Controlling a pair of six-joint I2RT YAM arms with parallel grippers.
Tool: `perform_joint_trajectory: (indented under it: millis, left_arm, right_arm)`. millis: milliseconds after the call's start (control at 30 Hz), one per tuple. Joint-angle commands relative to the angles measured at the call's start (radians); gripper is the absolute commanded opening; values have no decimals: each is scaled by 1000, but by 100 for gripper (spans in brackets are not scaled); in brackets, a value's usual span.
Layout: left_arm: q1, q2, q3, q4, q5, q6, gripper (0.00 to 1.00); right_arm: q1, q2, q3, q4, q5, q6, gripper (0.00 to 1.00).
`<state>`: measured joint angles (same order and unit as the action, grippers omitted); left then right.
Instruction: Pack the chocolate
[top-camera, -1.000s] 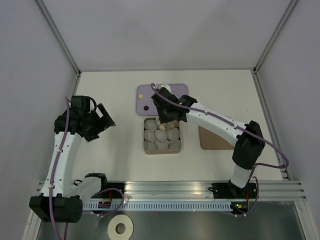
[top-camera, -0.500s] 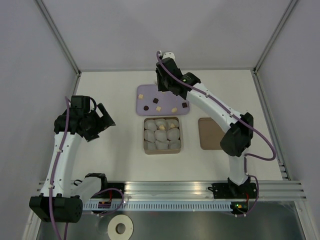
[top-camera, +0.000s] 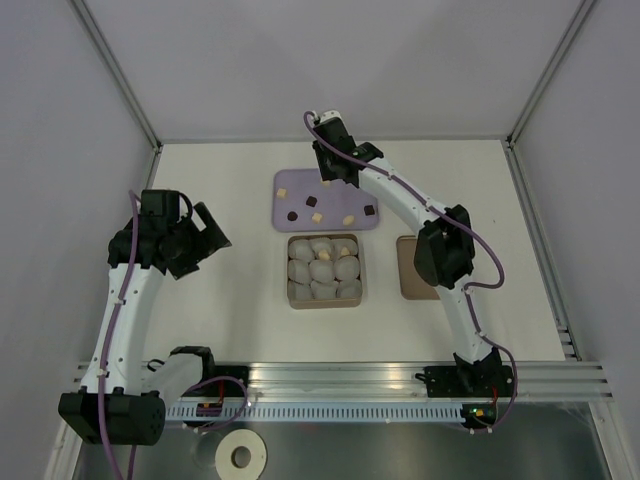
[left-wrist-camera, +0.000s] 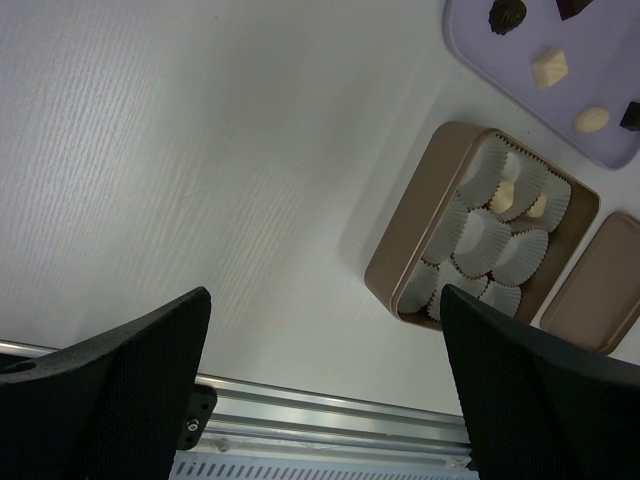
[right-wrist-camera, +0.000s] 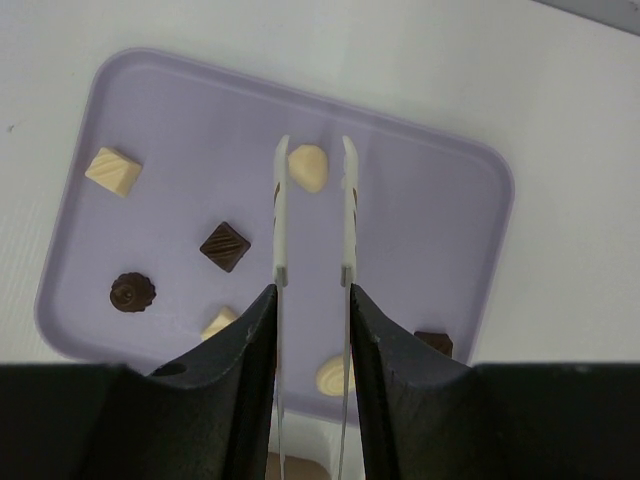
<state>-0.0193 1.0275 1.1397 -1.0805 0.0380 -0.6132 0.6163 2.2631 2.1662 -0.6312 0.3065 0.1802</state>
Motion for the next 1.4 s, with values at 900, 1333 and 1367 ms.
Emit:
perform_joint_trajectory:
  millis: [900,1333,1367]
  left_arm:
    - [-2,25,-11,85,25,9,100]
    - [-2,28,-9,90,28,13,100]
    - [-2,29,-9,88,28,15,100]
  right_arm:
    - [-30,145,110,99,-55,-28,41]
    - [-32,147,106,91,-52,-19,39]
    - [-32,141,103,93,-56,-19,39]
